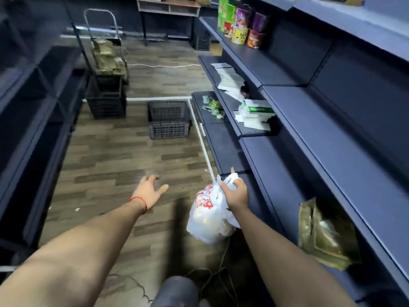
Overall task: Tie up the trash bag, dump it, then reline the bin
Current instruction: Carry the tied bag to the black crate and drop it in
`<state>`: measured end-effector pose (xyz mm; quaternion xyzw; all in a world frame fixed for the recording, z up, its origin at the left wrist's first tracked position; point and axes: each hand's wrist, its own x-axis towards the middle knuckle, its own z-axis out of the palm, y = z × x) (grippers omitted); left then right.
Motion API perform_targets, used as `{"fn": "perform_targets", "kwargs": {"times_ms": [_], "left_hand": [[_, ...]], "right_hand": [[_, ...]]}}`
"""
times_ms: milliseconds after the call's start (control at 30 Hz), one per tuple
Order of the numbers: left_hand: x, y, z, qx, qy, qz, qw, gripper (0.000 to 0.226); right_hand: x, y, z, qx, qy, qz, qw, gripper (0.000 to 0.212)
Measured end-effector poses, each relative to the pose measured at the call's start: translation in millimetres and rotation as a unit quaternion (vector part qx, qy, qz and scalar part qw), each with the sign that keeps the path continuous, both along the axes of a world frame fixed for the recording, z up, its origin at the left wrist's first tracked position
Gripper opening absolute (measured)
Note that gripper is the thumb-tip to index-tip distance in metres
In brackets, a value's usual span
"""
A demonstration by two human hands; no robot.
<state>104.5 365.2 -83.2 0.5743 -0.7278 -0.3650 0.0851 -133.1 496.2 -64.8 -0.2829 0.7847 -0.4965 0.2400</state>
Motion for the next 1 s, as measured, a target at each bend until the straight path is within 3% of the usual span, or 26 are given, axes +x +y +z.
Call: {"fn": "perform_targets", "kwargs": {"times_ms": [200,467,733,1000], "left_hand": [[-14,-3,5,0.008,-0.002,0.047,0.999,0.053],[-48,-57,-2,0.021,-0.016,0.059,0.998,0.055],[-84,-185,-8,0.025,-0.007,0.050,0.998,0.055],[-103,-312,8,0.032,-0.006,0.039,0.999,0.053]], "right_hand": [[-29,-36,1,0.012,0.013,0.054,0.998,0.030],[-60,-107,-6,0.071,0.037,0.042,0.996,0.036],[-87,-233,-19,0.111,0.099,0.125,0.981,0.038],[-88,-377,-3,0.097,0.035,0.077,0.992,0.046]]}}
